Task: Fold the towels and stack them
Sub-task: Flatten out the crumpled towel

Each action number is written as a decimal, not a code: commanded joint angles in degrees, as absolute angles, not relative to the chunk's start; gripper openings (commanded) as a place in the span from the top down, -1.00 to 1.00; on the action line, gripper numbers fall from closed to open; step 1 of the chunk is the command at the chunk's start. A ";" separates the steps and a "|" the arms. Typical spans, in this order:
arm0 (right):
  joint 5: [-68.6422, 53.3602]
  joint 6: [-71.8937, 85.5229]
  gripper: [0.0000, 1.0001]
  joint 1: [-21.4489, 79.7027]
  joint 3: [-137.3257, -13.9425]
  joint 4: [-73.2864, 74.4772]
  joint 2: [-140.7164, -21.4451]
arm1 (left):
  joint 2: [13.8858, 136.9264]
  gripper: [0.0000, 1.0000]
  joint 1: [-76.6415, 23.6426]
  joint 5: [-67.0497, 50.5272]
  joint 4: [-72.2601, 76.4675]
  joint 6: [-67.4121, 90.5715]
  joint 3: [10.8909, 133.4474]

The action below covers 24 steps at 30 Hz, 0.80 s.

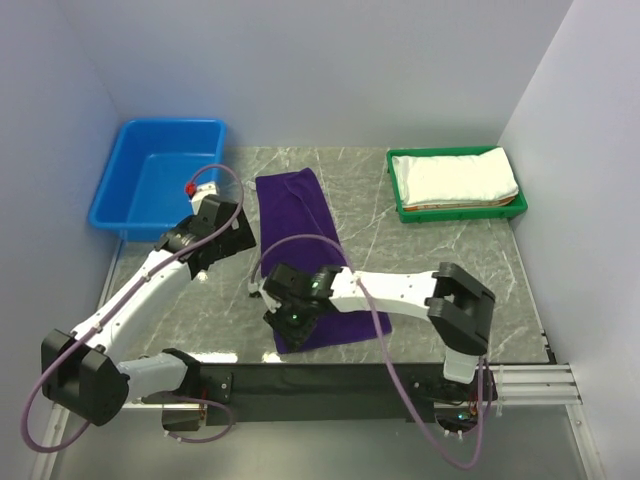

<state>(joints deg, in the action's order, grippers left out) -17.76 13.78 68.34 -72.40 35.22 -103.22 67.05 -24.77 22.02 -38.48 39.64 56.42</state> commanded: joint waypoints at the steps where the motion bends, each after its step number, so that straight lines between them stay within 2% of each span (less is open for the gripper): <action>1: -16.37 12.04 0.35 64.00 -73.48 34.37 -95.37 | 69.08 -0.99 -24.61 19.70 -37.18 37.88 59.76; 2: -9.82 12.13 0.34 61.98 -72.95 34.19 -94.40 | 70.56 -0.99 -24.61 19.25 -36.48 37.79 60.37; 7: -0.10 13.19 0.18 47.76 -70.14 31.38 -91.93 | 77.77 -0.96 -24.61 14.77 -33.67 37.70 63.80; 9: 3.58 12.13 0.13 45.80 -70.40 29.71 -93.50 | 81.55 -0.95 -24.61 12.31 -31.65 37.88 64.68; 19: 2.99 9.58 0.00 38.59 -75.05 22.50 -105.72 | 99.04 -0.91 -28.47 9.67 -29.79 38.58 74.43; 24: 2.37 9.23 0.01 37.36 -76.55 19.25 -109.50 | 105.29 -0.78 -29.62 9.14 -28.74 39.11 76.73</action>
